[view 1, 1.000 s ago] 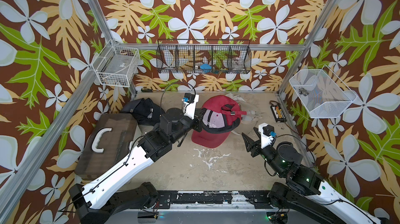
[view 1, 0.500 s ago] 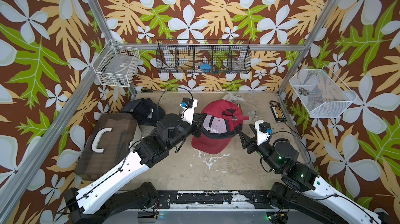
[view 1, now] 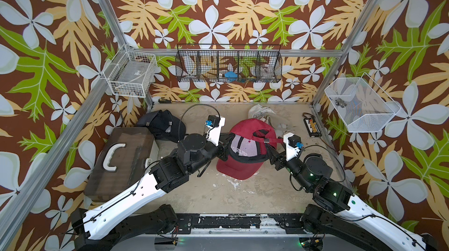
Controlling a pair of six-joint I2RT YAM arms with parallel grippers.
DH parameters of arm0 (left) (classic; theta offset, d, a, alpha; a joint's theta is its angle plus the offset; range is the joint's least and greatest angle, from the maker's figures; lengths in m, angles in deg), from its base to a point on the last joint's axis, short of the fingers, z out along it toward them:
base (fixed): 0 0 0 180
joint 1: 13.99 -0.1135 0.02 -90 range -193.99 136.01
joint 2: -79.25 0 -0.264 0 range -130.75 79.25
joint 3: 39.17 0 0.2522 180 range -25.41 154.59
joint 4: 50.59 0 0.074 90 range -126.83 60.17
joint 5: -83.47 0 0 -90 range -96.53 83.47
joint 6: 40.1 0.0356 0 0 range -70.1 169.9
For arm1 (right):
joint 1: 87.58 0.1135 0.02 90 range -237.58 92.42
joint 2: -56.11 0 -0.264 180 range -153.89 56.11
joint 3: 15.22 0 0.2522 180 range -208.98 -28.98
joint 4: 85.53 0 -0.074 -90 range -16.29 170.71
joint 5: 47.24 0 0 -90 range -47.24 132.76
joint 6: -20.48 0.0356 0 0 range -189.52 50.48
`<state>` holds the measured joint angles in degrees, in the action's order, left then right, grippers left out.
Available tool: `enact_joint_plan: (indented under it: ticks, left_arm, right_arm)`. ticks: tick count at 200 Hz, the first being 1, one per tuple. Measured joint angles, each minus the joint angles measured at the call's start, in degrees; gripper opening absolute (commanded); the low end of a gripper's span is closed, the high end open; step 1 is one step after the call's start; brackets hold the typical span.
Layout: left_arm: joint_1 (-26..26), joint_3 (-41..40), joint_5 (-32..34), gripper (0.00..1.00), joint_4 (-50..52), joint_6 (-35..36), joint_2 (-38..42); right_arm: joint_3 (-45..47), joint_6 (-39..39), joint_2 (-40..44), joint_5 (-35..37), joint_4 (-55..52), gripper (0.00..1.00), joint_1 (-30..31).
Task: Open the adjustable buckle of the baseball cap
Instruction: Pick up the baseball cap.
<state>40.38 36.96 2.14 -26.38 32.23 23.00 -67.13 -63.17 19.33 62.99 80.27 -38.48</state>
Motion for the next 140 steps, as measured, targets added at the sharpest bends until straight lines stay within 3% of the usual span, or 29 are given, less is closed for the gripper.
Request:
enact_joint_plan:
  ticks: [32,93,140]
  left_arm:
    - [0.74,-0.09,0.44,0.0,0.02,-0.13,0.2]
    - [1.36,-0.26,0.94,0.0,0.02,-0.44,0.48]
    - [1.66,-0.96,0.79,0.0,0.02,-0.68,0.31]
  right_arm:
    - [0.02,-0.59,0.26,0.22,0.42,0.56,0.0]
    - [0.33,-0.85,1.81,0.35,0.85,0.17,-0.04]
    - [0.44,-0.98,3.45,0.31,1.27,0.06,-0.04]
